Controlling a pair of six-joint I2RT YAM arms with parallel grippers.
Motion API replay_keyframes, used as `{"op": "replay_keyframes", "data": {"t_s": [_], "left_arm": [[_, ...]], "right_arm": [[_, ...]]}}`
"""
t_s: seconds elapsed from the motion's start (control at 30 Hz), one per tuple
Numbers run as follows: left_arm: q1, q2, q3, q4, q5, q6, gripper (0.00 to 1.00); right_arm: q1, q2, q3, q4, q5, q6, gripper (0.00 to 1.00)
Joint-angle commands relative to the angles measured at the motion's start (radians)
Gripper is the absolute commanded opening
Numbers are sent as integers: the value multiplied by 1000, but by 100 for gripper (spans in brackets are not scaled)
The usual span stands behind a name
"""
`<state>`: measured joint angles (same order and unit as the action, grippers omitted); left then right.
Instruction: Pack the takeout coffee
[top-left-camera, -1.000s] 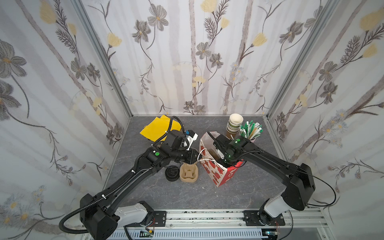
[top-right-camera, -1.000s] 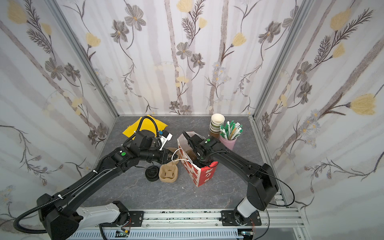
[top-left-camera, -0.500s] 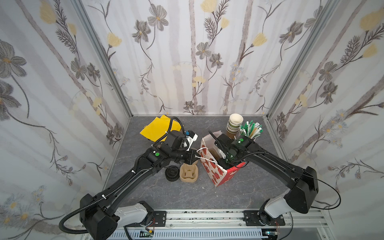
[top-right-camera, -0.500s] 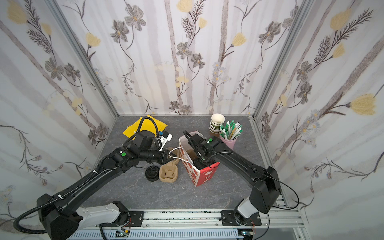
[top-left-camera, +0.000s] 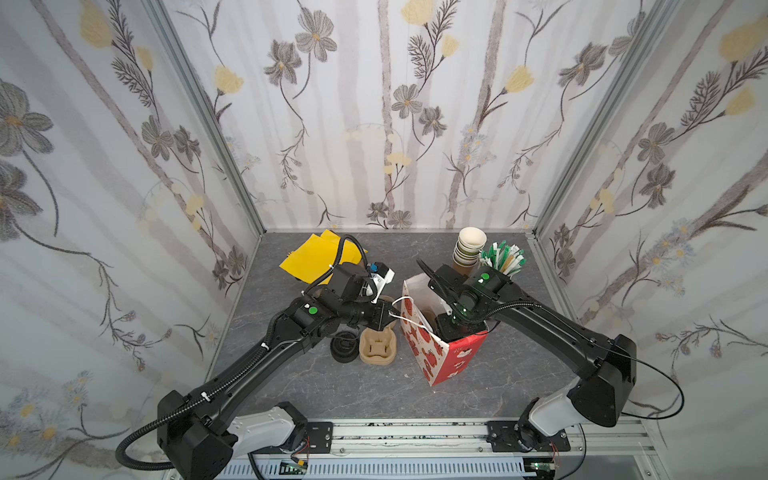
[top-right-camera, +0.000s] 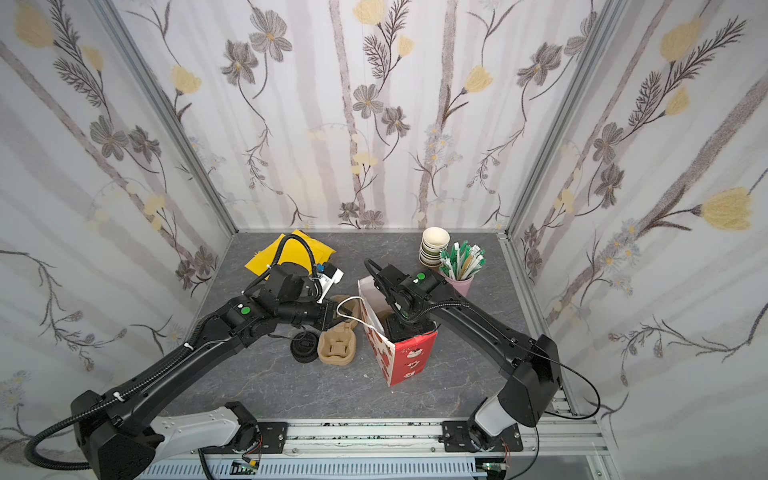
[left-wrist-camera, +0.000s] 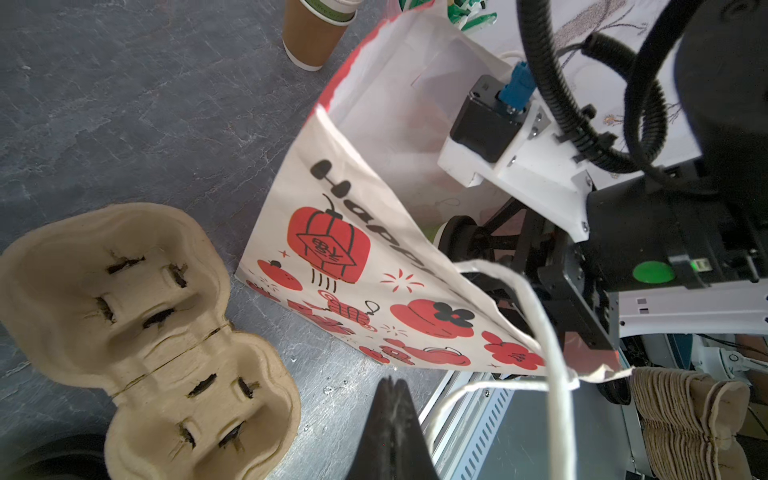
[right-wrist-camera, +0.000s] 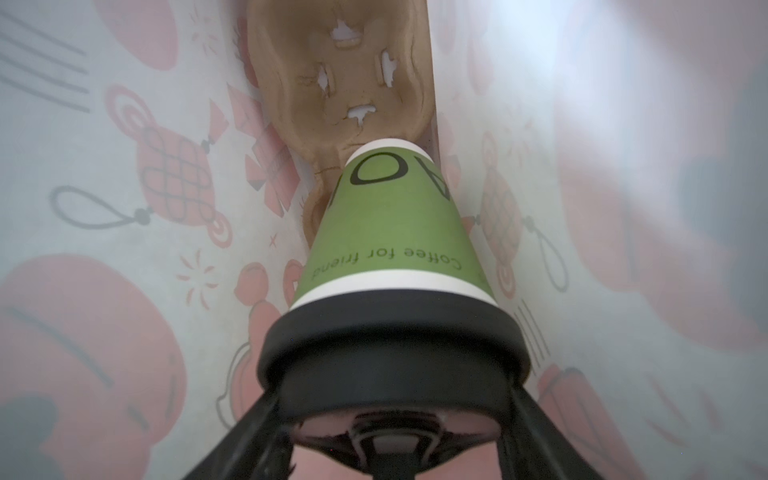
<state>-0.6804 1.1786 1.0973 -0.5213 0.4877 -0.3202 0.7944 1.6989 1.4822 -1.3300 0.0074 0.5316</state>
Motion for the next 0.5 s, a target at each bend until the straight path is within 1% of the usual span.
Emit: {"op": "replay_keyframes", "data": {"t_s": [0.0,0.2,0.33,0.47], "left_arm": [[2,-16,-1,23,-37,17,6],[6,-43,25,23,-119,39,20],[7,-55,43,24,-167,54,24],[7,-67,58,27,-219,70,26]], "right_arm": [[1,10,31,-3,24,25,66],[2,21,96,-26,40,28,65],[2,14,122,-26,50,40,65],[2,-2,145,-26,64,54,65]]}}
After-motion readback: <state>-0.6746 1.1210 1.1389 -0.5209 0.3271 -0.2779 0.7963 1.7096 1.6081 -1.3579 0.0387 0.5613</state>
